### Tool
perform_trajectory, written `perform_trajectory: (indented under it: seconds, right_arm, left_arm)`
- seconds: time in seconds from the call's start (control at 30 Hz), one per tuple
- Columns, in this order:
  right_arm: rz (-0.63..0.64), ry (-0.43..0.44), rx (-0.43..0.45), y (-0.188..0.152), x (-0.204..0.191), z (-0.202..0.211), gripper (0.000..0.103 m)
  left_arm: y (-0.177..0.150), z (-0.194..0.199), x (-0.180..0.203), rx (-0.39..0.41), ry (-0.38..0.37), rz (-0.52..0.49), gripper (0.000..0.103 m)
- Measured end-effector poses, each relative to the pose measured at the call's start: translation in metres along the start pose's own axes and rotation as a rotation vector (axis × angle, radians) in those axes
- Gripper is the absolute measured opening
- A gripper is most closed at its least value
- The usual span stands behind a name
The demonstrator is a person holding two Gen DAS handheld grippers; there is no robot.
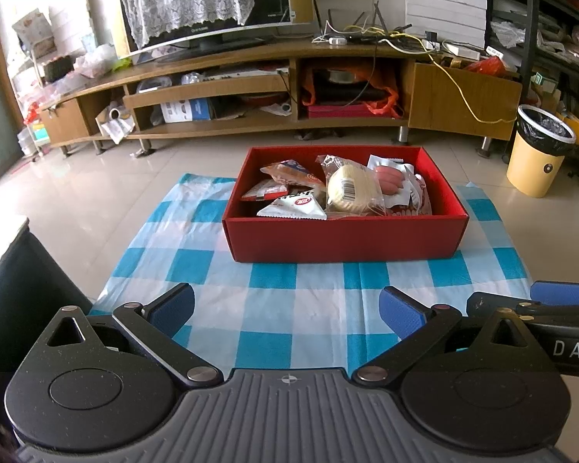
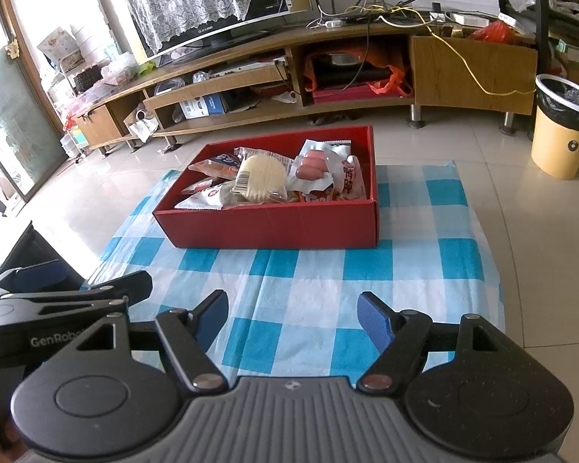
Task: Organize snacks
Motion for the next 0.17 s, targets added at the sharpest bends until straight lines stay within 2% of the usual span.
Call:
perform_trajectory:
  seconds: [0.17]
  right_arm:
    - [-0.001,0.002,0.0,-0.0004,0.0,-0.0004,0.07]
  left_arm:
    - [0.0008,0.0009,0.0004,0.003,-0.003,0.002,0.103]
Point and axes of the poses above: each gripper's, at about its wrist camera, not at the fingertips, and z roughly against the way its jaws point, x to its right, y to its top, the point moved 4 cm from there along -z, roughly the way its jaws point, and after that the axes turned 7 degrees about x, right-handed, at the moved point
